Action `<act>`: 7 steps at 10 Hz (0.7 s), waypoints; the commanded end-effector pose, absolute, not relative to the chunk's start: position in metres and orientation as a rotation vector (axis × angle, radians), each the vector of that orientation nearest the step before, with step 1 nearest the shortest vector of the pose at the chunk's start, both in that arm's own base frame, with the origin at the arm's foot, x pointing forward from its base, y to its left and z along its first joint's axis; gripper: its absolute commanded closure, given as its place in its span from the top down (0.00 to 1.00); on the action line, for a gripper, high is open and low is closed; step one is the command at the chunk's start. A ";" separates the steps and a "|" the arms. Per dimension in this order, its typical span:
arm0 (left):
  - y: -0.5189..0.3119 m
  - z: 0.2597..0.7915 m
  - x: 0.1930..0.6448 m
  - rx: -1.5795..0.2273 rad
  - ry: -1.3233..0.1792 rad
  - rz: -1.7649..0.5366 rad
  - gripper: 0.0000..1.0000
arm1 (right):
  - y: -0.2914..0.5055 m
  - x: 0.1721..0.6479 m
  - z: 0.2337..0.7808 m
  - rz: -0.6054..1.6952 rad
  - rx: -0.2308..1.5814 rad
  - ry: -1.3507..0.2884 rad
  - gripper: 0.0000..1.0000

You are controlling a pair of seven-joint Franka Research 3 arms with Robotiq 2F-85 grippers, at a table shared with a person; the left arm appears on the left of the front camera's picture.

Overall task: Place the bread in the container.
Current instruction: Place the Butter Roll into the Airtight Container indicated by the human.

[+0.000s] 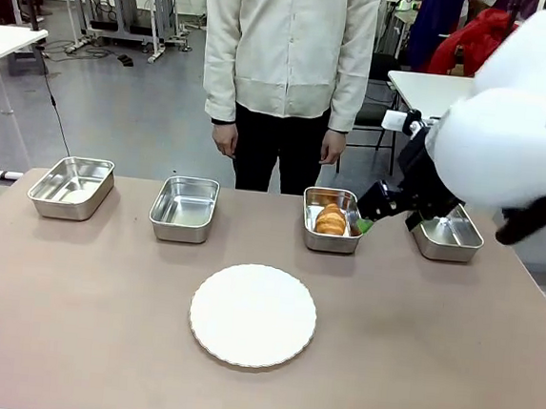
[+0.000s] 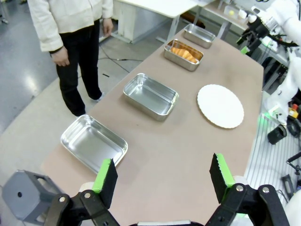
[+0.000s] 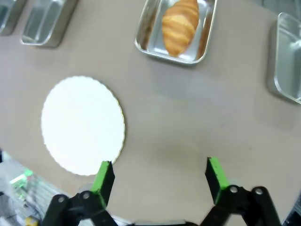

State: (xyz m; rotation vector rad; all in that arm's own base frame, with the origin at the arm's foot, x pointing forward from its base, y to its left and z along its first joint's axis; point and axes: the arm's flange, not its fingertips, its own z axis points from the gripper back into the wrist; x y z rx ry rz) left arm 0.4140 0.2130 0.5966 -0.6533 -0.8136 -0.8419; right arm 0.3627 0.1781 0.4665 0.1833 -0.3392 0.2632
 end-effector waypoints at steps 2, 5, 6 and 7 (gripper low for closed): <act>0.213 0.597 0.412 -0.657 -0.821 -0.852 1.00 | 0.162 0.351 0.451 0.296 0.271 -0.329 1.00; 0.213 0.597 0.412 -0.657 -0.821 -0.852 1.00 | 0.173 0.353 0.464 0.266 0.204 -0.349 1.00; 0.213 0.597 0.412 -0.657 -0.821 -0.852 1.00 | 0.173 0.353 0.464 0.266 0.204 -0.349 1.00; 0.213 0.597 0.412 -0.657 -0.821 -0.852 1.00 | 0.173 0.353 0.464 0.266 0.204 -0.349 1.00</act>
